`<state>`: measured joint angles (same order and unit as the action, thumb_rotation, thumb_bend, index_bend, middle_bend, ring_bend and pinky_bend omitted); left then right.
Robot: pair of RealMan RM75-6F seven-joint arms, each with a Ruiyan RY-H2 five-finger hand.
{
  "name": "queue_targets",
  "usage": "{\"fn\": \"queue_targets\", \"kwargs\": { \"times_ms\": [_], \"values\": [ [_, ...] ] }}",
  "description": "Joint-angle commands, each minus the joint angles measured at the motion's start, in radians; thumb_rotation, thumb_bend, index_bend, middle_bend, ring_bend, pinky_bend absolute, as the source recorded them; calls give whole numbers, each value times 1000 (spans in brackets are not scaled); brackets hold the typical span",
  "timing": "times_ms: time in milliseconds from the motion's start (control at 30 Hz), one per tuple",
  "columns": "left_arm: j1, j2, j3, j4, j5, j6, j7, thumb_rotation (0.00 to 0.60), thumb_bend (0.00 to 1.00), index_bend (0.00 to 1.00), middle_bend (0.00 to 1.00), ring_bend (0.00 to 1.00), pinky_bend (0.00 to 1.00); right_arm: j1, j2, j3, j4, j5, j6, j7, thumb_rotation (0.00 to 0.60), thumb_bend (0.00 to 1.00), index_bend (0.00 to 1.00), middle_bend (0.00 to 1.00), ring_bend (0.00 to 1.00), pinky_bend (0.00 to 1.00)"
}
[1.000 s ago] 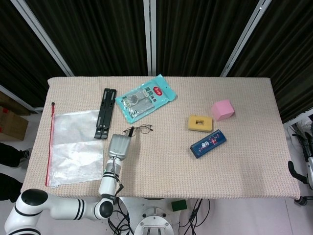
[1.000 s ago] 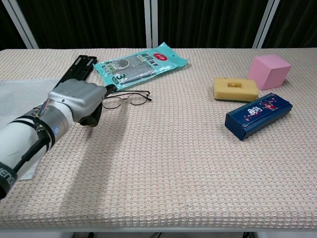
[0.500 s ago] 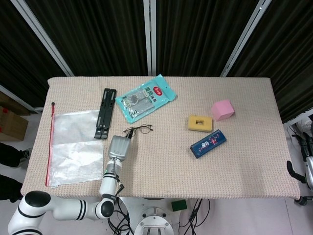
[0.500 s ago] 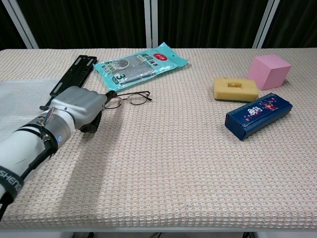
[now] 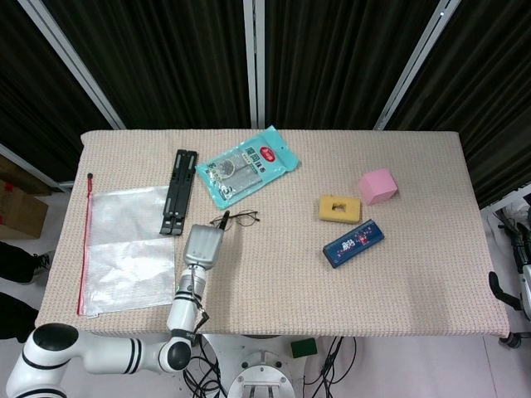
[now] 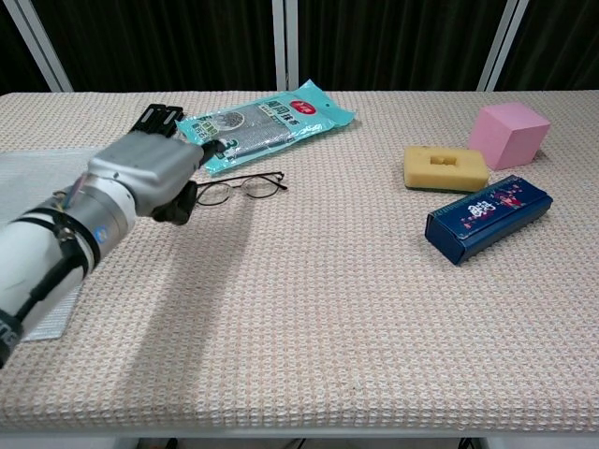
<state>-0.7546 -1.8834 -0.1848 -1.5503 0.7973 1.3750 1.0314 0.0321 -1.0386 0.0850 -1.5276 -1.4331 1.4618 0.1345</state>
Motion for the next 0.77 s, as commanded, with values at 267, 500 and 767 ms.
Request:
{"fn": "queue_targets", "kwargs": {
  "times_ms": [267, 500, 767],
  "values": [
    [232, 498, 300, -210, 597, 213, -496, 600, 288, 0, 443, 430, 728, -3, -6, -4, 8, -12, 10, -4, 600, 466, 0, 0, 0, 0],
    [432, 655, 430, -70, 613, 257, -860, 347, 90, 28, 0, 0, 155, -11, -27, -7, 19, -21, 43, -104, 600, 396, 0, 0, 0, 0],
    [524, 700, 424, -49, 627, 277, -856, 194, 59, 28, 0, 0, 137, -12, -41, -27, 0, -28, 33, -207, 589, 388, 0, 0, 0, 0]
  ]
}}
